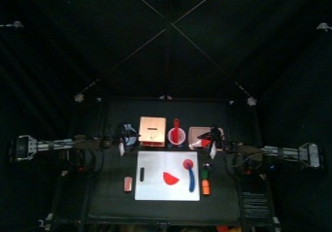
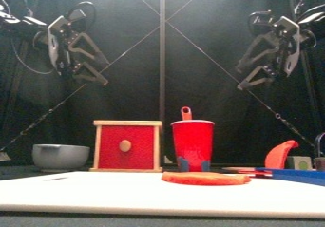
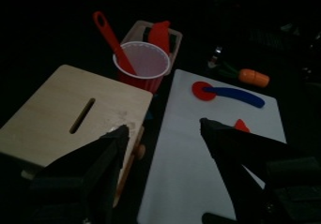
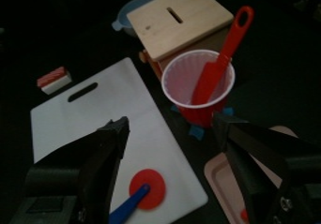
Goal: Grab bottom half of dough
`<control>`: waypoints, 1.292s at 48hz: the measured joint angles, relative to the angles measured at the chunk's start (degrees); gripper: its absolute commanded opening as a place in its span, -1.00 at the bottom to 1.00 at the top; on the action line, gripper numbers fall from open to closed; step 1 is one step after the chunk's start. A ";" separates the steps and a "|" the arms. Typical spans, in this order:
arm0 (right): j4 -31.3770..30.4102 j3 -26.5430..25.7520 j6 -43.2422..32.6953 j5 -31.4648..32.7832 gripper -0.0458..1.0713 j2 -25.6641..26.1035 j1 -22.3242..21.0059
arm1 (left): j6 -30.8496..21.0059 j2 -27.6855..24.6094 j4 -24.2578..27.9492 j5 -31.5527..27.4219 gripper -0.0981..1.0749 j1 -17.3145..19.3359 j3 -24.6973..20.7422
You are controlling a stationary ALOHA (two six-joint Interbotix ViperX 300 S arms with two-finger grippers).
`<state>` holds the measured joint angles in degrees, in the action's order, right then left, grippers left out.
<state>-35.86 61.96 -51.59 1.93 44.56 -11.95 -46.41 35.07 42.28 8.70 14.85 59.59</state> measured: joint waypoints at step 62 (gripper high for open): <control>1.05 1.76 -0.18 -1.85 0.87 -2.90 -0.09 | 5.89 -17.84 -44.47 1.85 0.82 -16.44 -7.82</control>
<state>-34.80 63.72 -51.77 0.09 41.66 -12.04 -40.52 17.23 -2.20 10.55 -1.58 51.77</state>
